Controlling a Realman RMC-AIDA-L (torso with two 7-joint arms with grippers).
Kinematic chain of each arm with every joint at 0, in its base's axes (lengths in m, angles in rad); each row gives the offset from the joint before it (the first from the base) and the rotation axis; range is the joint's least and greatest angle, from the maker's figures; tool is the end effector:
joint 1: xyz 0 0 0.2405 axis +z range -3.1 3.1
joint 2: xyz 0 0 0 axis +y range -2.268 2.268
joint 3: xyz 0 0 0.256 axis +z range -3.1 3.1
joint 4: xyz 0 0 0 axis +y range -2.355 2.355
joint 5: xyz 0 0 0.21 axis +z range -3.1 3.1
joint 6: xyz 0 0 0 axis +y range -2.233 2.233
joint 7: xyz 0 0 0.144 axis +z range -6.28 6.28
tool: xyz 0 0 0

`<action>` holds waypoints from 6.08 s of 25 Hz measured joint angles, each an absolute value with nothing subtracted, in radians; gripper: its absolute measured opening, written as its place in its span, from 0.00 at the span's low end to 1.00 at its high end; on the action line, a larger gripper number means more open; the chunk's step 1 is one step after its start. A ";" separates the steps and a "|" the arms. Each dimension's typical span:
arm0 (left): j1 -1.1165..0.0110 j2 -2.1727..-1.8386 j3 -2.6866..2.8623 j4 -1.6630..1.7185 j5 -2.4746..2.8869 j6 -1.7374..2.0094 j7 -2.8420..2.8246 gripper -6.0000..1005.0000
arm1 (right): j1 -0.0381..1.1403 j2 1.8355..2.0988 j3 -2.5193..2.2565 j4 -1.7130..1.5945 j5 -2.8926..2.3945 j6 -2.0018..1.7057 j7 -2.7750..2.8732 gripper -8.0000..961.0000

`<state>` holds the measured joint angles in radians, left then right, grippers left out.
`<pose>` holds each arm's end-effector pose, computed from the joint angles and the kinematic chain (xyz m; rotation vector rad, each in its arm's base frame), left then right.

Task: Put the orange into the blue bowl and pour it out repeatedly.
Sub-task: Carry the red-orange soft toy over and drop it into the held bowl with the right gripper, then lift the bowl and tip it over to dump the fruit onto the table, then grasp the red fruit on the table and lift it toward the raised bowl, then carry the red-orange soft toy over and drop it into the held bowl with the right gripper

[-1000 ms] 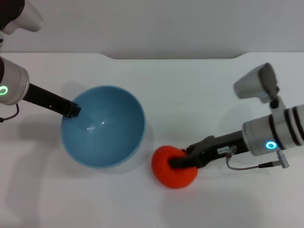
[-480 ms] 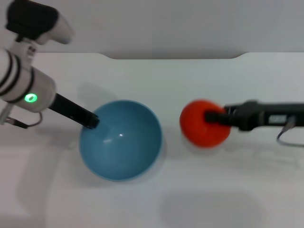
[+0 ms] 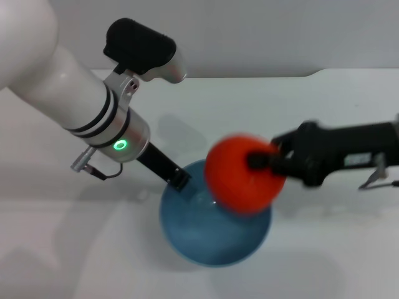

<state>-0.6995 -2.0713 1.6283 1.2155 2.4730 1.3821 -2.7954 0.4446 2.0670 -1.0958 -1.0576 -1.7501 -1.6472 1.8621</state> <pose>-0.1463 0.3560 -0.0579 -2.6259 -0.9952 0.4520 0.1868 0.3190 0.0157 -2.9410 0.7119 0.7463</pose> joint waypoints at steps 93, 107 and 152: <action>-0.557 -2.055 1.150 1.246 2.488 1.493 -2.607 0.00 | 0.704 2.072 -0.950 -0.609 -2.186 -1.482 1.792 0.47; -0.548 -2.055 1.160 1.276 2.491 1.510 -2.618 0.01 | 0.709 2.075 -1.062 -0.529 -2.195 -1.396 1.820 0.71; -0.741 -2.070 1.598 1.143 2.443 1.412 -2.751 0.01 | 0.481 2.071 -1.244 -1.139 -1.908 -1.617 1.857 0.15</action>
